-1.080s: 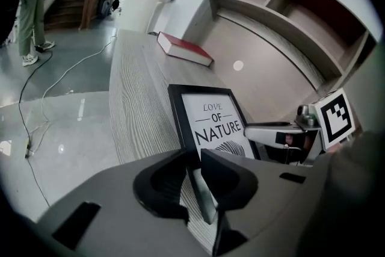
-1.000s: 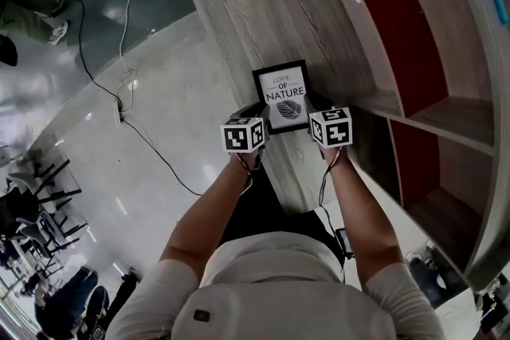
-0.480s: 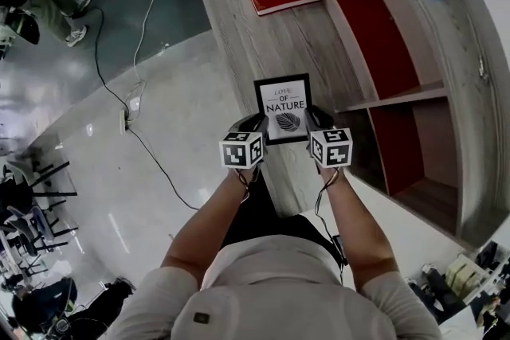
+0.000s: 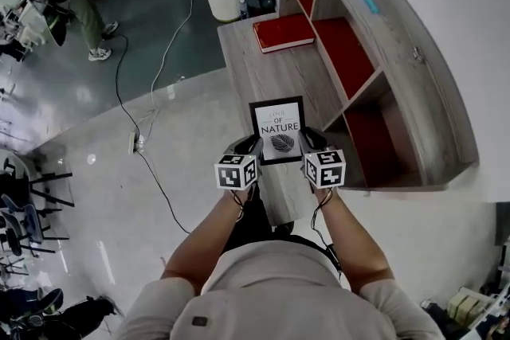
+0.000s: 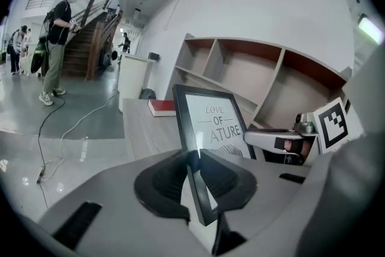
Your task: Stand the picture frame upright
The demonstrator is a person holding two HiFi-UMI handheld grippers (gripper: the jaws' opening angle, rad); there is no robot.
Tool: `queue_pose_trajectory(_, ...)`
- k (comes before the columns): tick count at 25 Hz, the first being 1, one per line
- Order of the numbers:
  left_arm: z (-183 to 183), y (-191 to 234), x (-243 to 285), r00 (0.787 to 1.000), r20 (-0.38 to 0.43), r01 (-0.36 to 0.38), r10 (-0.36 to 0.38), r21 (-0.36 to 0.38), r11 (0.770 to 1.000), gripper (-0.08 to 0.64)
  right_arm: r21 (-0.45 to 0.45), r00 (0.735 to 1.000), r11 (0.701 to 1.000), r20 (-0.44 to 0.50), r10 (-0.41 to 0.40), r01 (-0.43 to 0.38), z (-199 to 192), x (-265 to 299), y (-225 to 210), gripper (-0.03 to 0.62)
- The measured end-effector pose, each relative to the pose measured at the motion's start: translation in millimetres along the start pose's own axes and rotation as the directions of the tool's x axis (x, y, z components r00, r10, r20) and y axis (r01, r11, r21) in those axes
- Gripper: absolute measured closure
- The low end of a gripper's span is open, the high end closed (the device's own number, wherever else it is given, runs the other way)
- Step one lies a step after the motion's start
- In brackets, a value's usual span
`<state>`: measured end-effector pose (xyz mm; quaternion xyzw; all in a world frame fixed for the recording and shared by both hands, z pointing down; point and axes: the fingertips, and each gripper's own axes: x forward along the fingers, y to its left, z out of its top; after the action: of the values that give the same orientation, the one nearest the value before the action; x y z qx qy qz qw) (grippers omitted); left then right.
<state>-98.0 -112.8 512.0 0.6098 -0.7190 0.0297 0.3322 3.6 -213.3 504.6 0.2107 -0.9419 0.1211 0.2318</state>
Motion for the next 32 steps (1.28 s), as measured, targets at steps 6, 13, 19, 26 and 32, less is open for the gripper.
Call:
queue_pose_trajectory(6, -3.6, 82.5, 52.5, 0.996, 0.078, -0.048, 0.044, 0.048, 0.998, 0.482, -0.015, 0.995, 0.999, 0.091, 0.049, -0.048, -18.3, 102.4, 3.2, 0.512)
queue_pose_trajectory(13, 24.6, 48.3, 15.5, 0.989, 0.146, -0.052, 0.037, 0.101, 0.994, 0.482, -0.048, 0.982, 0.998, 0.181, 0.050, -0.042, 17.4, 54.8, 11.6, 0.512)
queue_pose_trajectory(19, 44.1, 24.9, 15.0, 0.986, 0.164, -0.019, -0.006, 0.150, 0.988, 0.482, -0.040, 0.975, 0.999, 0.223, 0.008, 0.000, 33.4, 31.9, -0.9, 0.511)
queue_pose_trajectory(26, 56.2, 11.4, 37.2, 0.987, 0.126, 0.068, -0.096, 0.213, 0.975, 0.482, 0.017, 0.969, 0.996, 0.228, -0.091, 0.089, 33.7, 25.5, -22.8, 0.511)
queue_pose_trajectory(32, 64.7, 14.7, 59.2, 0.980, 0.068, 0.162, -0.185, 0.260, 0.952, 0.482, 0.086, 0.954, 0.979, 0.225, -0.199, 0.184, 30.2, 30.9, -32.5, 0.511)
